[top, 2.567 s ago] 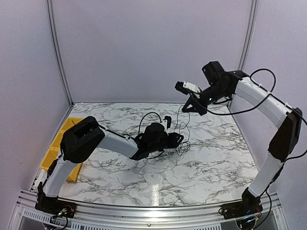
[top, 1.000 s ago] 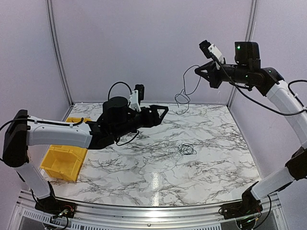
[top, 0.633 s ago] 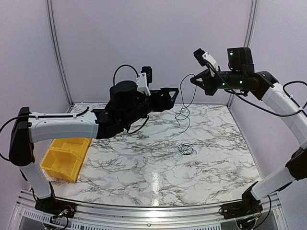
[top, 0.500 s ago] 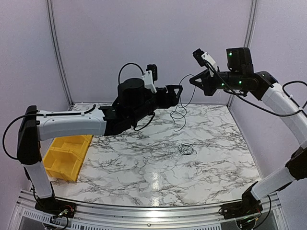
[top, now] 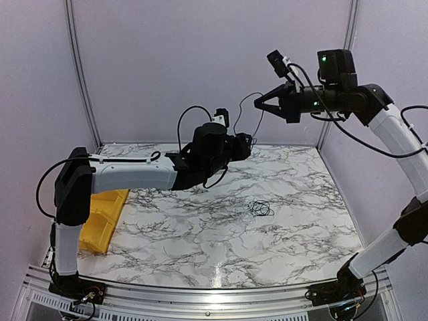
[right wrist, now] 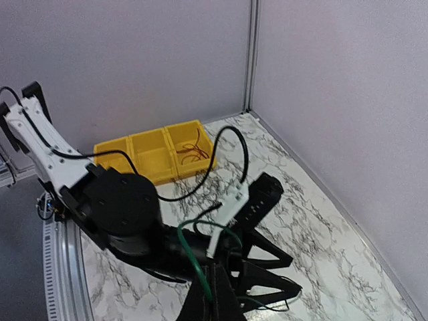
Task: Untangle the cables
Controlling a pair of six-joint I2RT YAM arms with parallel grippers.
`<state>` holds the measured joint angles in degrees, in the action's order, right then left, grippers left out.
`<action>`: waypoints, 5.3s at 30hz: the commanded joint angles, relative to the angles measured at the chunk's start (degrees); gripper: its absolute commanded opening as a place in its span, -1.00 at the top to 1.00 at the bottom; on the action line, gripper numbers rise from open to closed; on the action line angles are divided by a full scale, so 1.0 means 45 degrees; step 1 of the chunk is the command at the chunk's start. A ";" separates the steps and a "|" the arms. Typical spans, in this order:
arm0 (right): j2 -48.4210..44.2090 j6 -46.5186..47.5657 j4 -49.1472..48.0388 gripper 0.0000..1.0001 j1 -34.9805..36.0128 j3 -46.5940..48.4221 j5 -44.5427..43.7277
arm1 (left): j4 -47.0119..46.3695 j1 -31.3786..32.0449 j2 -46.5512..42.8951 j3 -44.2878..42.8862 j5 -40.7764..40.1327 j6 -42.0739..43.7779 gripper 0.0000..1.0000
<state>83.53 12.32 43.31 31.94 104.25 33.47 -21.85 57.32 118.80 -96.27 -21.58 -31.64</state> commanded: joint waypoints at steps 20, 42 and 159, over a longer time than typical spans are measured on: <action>0.0812 -0.0460 0.0204 1.00 0.0054 0.3675 -0.0675 | 0.0177 -0.0472 -0.1115 0.4357 0.0969 -0.0305 -0.03; 0.0610 0.0682 -0.0233 1.00 0.0164 -0.0327 -0.1331 | 0.1286 0.0047 -0.7363 0.6153 0.3160 0.2206 -0.63; -0.2082 0.1577 0.0073 0.02 0.0167 -0.5842 -0.2088 | 0.9203 -1.0850 -1.3179 1.3047 -0.1547 0.0228 1.00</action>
<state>74.98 19.16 44.18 32.05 77.82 24.27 14.96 9.15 57.78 -37.60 -24.18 -26.76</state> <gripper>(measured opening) 0.491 0.019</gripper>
